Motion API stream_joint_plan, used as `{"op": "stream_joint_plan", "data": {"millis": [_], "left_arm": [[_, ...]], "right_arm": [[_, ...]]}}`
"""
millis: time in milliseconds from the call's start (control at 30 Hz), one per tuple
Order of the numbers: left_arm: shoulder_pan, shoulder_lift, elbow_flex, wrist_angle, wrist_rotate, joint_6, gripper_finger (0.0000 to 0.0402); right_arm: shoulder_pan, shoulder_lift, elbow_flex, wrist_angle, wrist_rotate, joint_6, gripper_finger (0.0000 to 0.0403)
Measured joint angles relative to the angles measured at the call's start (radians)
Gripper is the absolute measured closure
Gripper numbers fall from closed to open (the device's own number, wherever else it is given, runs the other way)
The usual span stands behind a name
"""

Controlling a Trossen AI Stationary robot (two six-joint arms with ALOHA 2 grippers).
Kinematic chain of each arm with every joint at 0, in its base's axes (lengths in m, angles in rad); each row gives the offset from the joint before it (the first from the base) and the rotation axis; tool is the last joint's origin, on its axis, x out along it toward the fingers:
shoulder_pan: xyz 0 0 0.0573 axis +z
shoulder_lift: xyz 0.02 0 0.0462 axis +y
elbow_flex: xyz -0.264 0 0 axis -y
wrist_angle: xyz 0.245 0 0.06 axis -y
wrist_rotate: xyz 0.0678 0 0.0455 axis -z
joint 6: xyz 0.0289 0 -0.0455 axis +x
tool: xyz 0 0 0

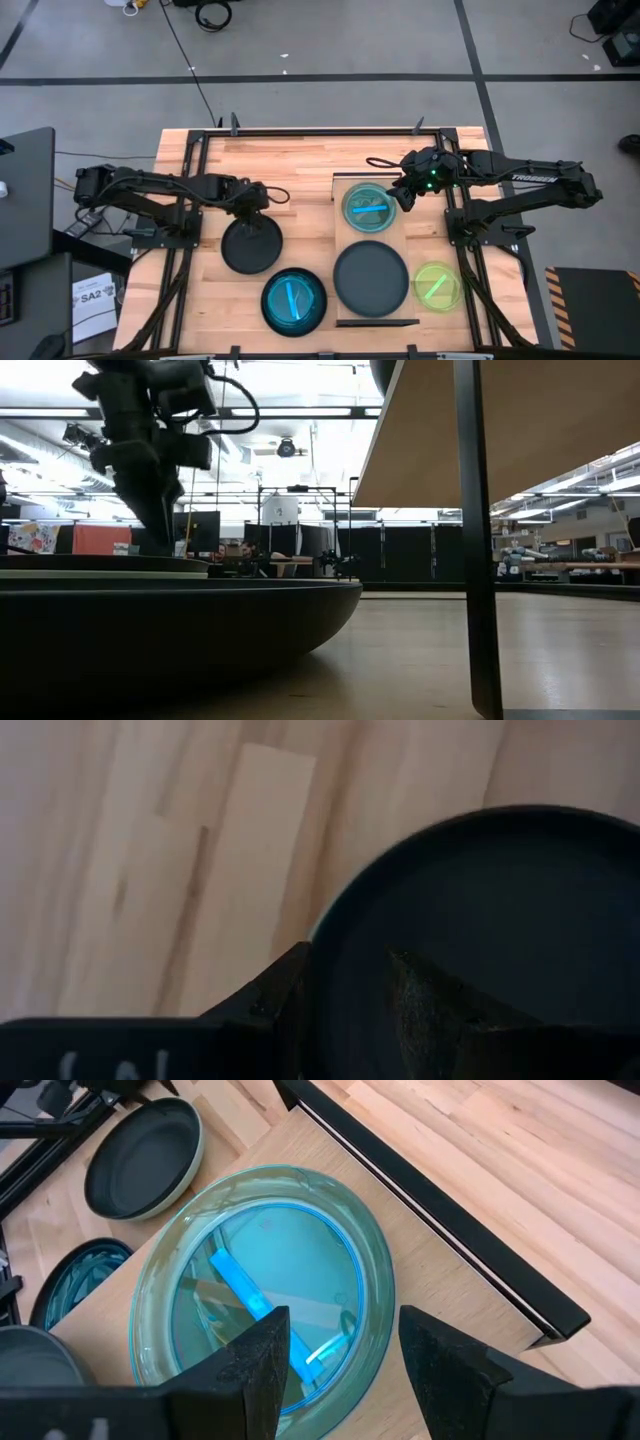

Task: Place and stack plates onto a shelf
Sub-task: Put the top black plate on top of the black plate on the shelf

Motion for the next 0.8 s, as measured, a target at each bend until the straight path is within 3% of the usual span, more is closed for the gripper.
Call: {"op": "stream_joint_plan", "data": {"millis": [633, 800], "left_arm": [[0.050, 0.002, -0.129, 0.081, -0.034, -0.065, 0.0269], [0.078, 0.002, -0.142, 0.092, 0.024, -0.067, 0.0269]], "right_arm": [[0.000, 0.000, 0.000, 0.000, 0.000, 0.000, 0.0208], [0.000, 0.000, 0.000, 0.000, 0.000, 0.000, 0.0208]]}}
